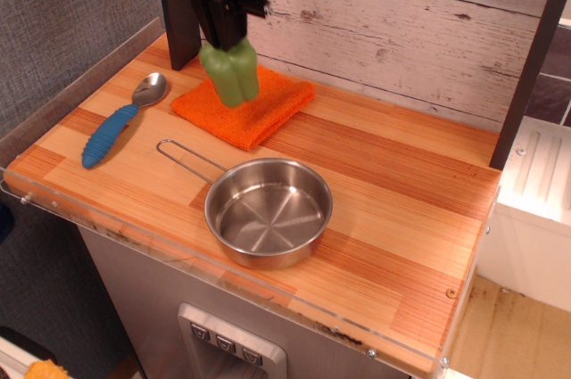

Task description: Put the bell pepper on top of the cloth.

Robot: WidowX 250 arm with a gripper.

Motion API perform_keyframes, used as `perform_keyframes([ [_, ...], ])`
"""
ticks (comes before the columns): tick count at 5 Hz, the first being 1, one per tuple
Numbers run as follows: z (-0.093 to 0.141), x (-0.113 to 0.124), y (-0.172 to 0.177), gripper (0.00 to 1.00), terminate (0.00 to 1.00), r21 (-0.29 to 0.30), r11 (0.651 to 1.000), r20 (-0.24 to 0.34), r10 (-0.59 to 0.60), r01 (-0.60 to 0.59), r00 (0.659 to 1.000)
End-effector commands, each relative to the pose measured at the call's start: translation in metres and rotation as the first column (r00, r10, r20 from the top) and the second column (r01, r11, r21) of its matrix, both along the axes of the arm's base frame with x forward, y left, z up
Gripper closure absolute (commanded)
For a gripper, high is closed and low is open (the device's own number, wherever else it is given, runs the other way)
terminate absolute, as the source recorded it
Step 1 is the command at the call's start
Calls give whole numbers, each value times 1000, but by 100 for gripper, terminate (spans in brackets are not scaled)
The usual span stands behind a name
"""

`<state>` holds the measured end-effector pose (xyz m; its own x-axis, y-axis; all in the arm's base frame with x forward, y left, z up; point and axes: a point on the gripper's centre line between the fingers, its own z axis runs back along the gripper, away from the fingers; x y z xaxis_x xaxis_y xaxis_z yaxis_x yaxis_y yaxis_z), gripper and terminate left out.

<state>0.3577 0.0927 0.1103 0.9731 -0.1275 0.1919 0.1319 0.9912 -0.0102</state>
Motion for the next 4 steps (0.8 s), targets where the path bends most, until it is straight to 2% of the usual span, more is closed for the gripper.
perform_keyframes([
  [1,-1,15,15,100,0,52,998,16,40,-41,999],
  [2,-8,18,13,100,0,61,997,-2,38,-38,999],
  [3,-16,18,11,0,0,58,997,-45,58,-55,997],
  [4,-14,16,12,0,0,47,998,-58,53,-51,997],
])
